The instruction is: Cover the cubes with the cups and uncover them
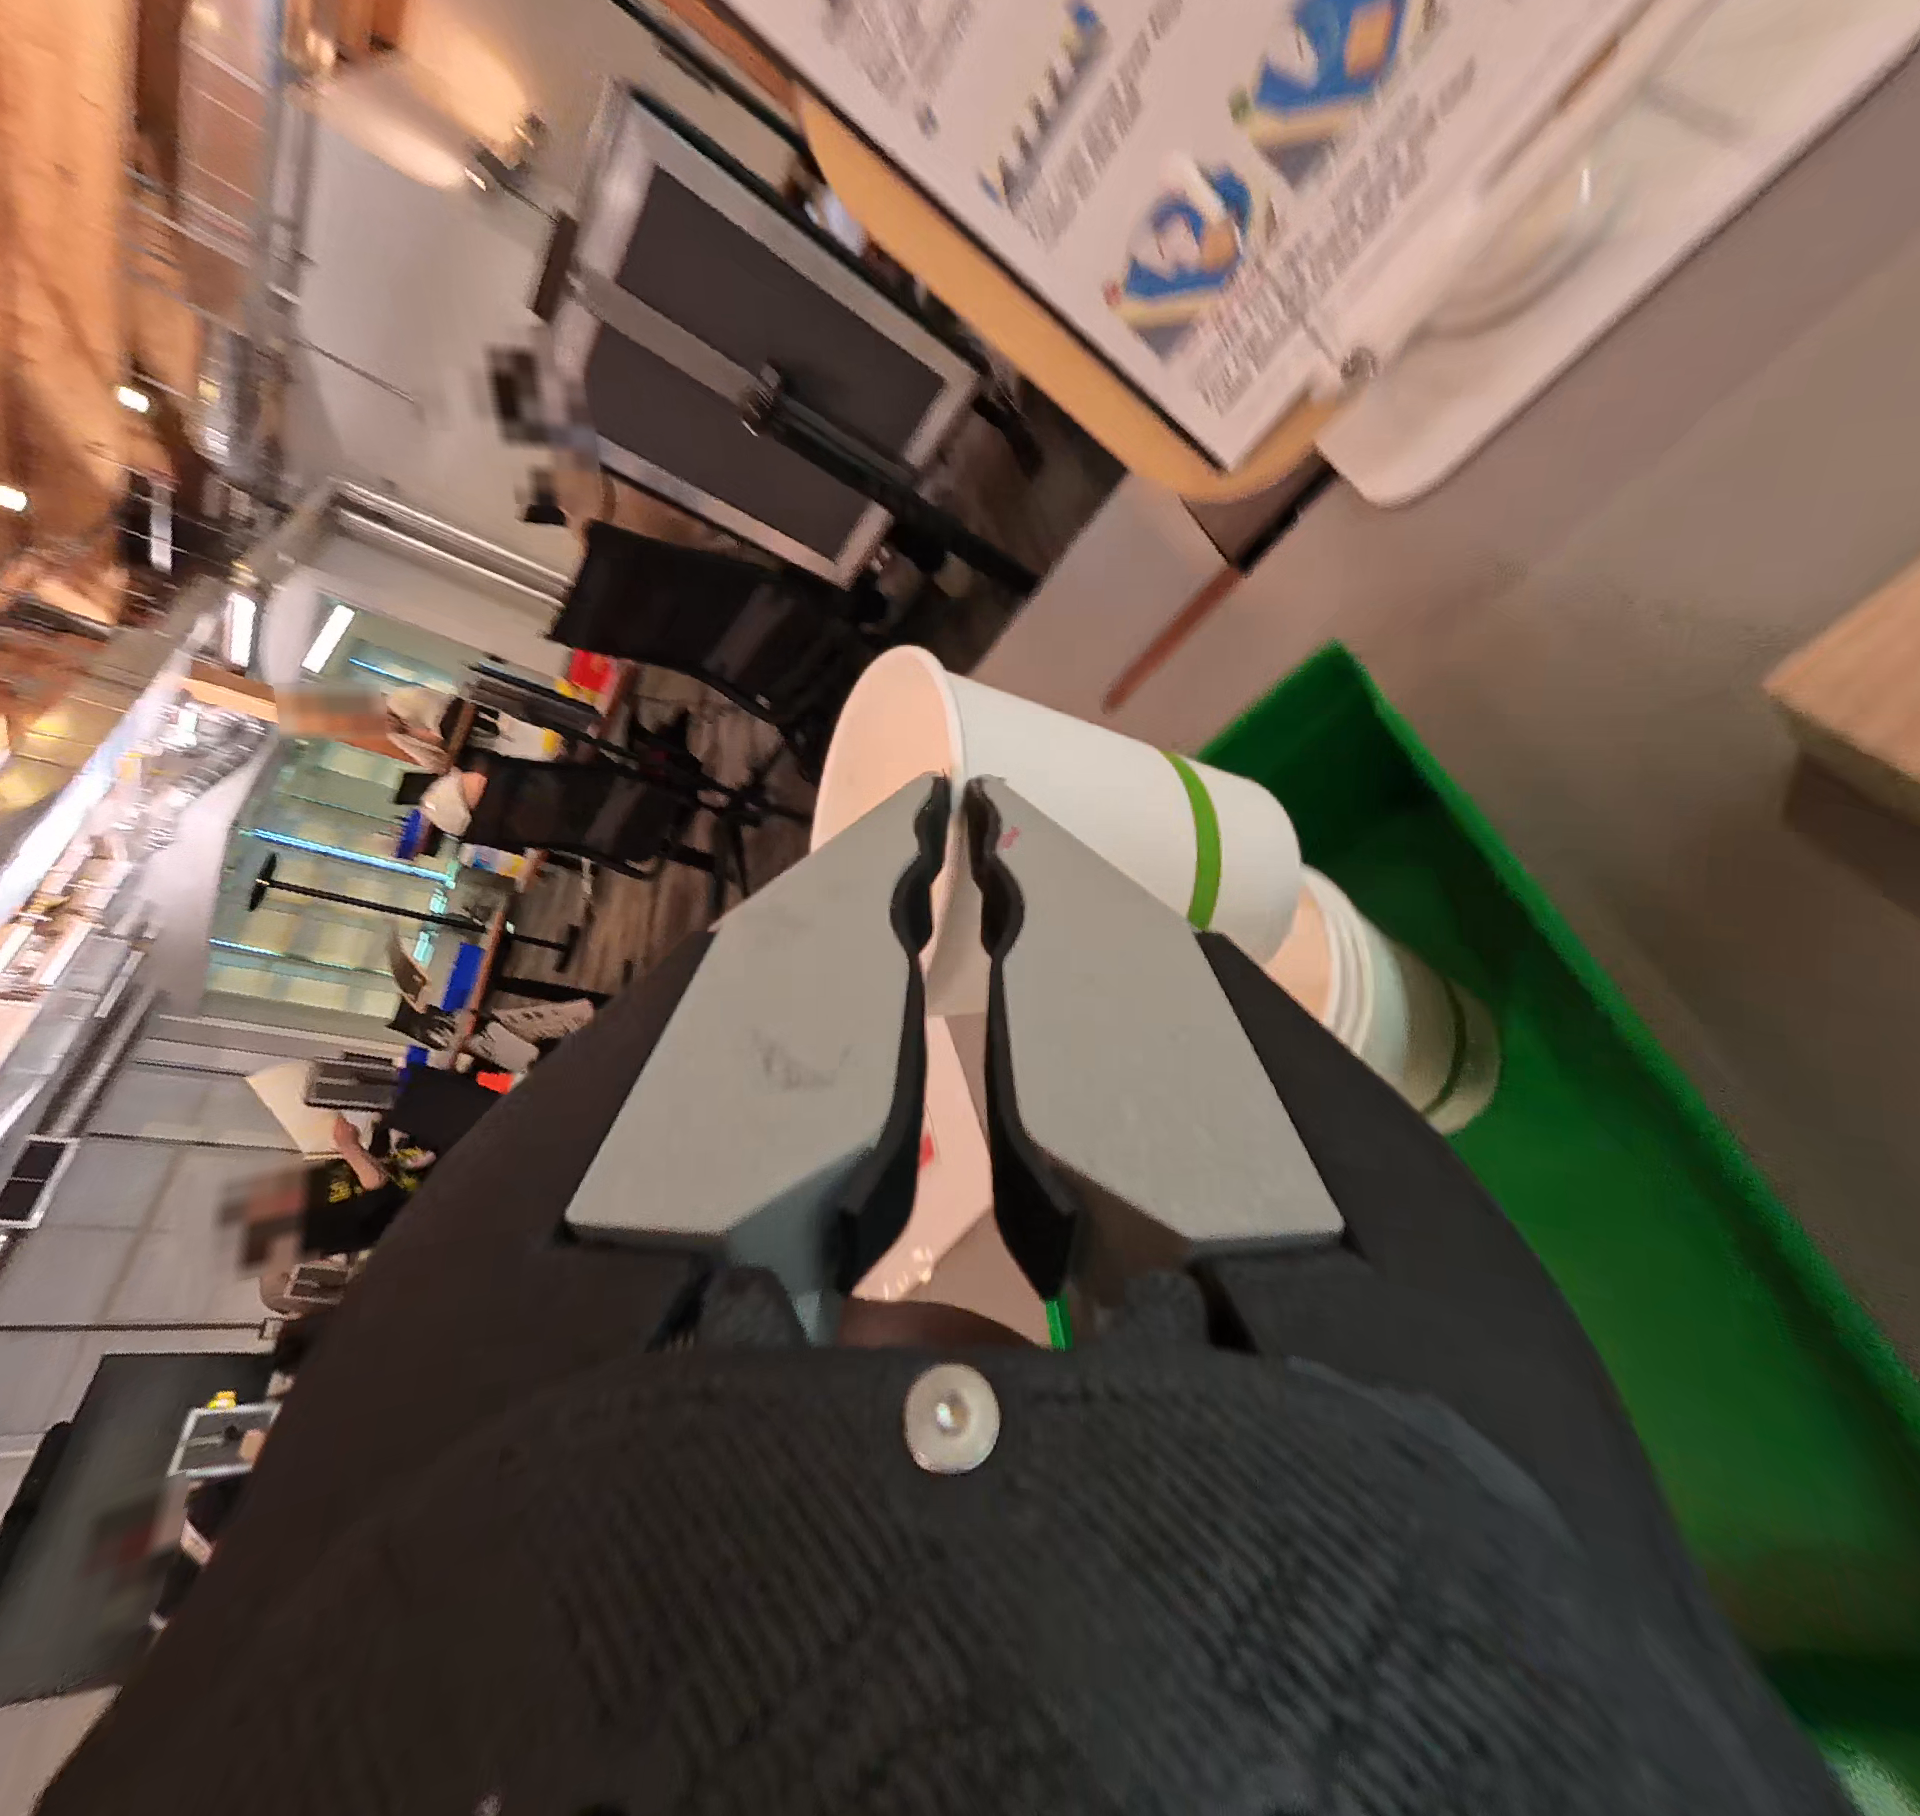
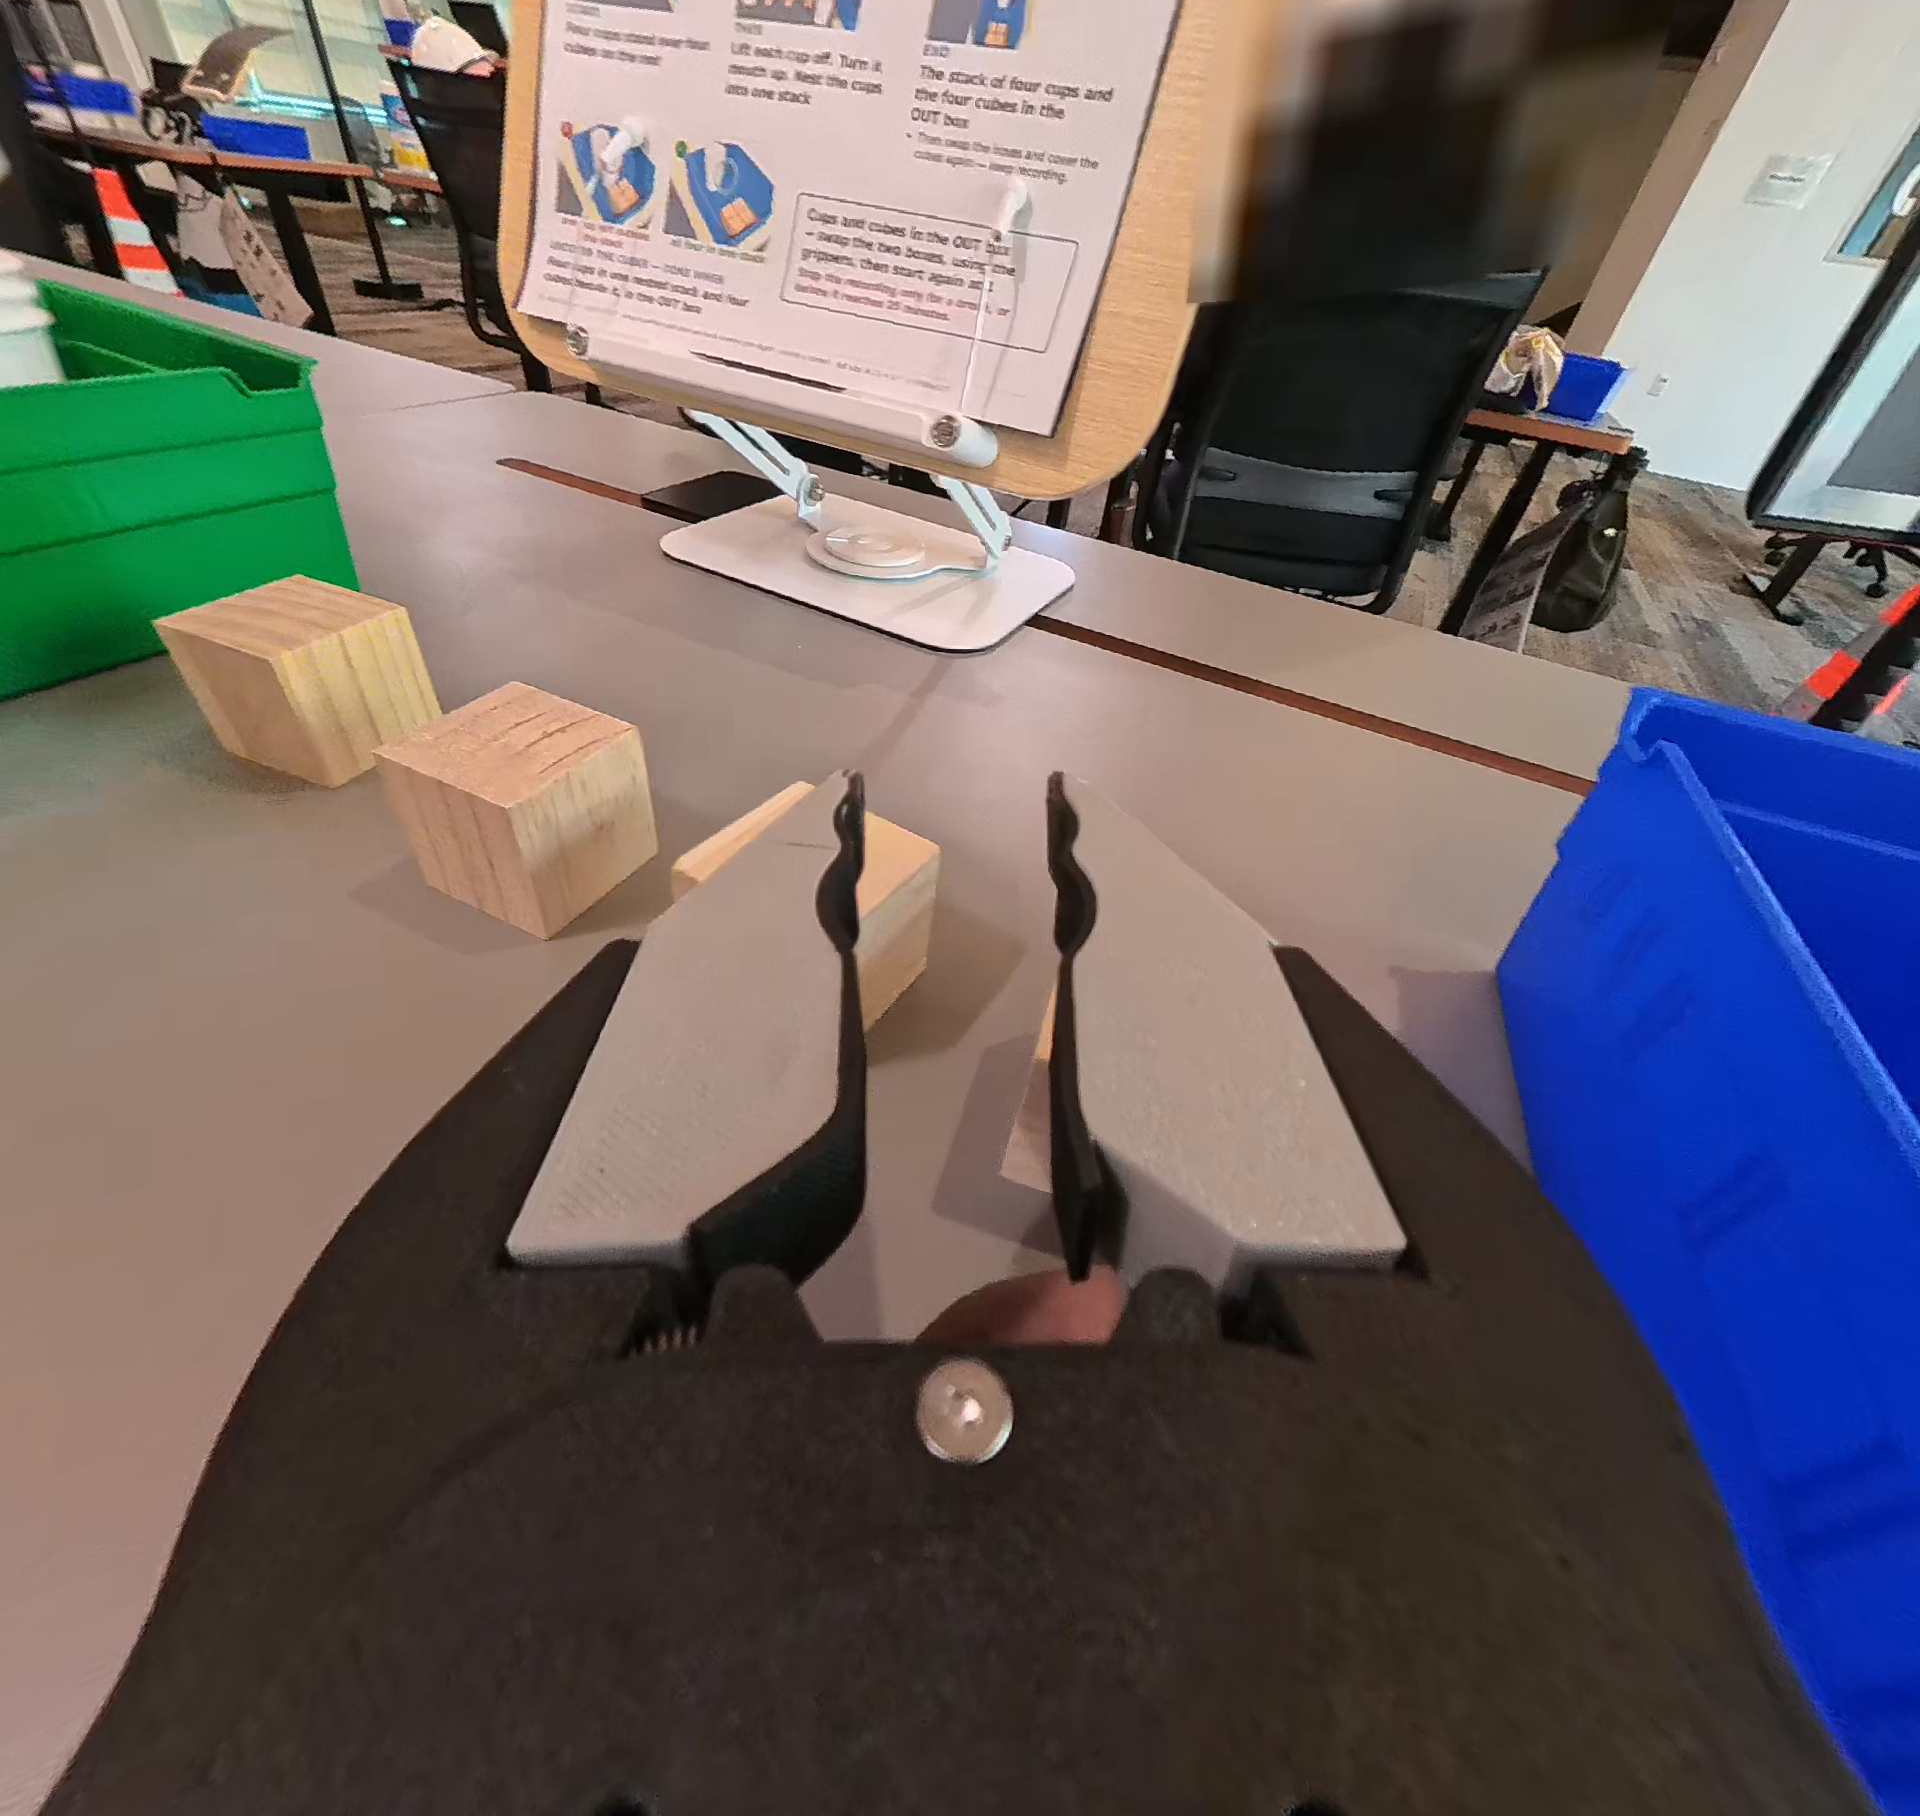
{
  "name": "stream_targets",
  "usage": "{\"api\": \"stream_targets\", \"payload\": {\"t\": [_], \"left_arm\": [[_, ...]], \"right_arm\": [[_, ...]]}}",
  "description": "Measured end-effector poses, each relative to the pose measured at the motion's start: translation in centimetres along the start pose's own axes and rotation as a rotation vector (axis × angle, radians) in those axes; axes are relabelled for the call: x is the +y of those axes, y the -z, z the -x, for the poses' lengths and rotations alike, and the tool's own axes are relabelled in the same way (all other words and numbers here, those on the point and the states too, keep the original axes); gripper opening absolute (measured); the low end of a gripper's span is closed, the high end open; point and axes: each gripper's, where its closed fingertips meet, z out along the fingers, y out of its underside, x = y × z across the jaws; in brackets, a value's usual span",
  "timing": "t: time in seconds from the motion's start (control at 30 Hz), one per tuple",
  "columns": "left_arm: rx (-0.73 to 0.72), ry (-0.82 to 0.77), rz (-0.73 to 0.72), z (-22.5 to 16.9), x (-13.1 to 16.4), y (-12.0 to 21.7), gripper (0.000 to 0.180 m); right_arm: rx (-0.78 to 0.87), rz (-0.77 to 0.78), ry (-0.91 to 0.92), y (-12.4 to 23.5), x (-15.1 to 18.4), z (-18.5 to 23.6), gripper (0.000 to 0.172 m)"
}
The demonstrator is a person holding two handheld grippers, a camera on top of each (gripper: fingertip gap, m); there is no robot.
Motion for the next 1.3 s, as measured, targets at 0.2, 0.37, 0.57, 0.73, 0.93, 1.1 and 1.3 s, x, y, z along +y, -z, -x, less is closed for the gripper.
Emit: {"api": "stream_targets", "payload": {"t": [0.2,0.37,0.57,0.73,0.93,1.1,1.3], "left_arm": [[0.02,0.065,-0.335,-3.0,-10.7,6.9,0.002],[0.137,0.229,-0.67,-9.6,-18.2,13.5,0.002],[0.266,0.492,-0.857,-18.6,-21.2,16.3,0.001],[0.408,0.597,-0.856,-23.9,-21.0,15.6,0.001],[0.57,0.552,-0.832,-29.4,-20.9,15.1,0.001],[0.676,0.378,-0.845,-33.4,-20.8,15.6,0.002],[0.766,0.283,-0.854,-35.6,-19.8,15.6,0.001]], "right_arm": [[-0.318,-0.036,-0.071,0.8,-1.0,5.5,0.041],[-0.971,-0.021,-0.301,5.9,-2.7,14.2,0.055],[-1.239,-0.128,-0.525,9.5,-5.9,14.9,0.077],[-1.135,-0.299,-0.766,8.8,-8.8,9.1,0.087],[-1.015,-0.366,-0.885,7.5,-9.3,5.2,0.088],[-0.964,-0.328,-0.86,6.6,-8.4,5.5,0.095],[-0.983,-0.321,-0.874,6.5,-8.3,5.6,0.095]]}}
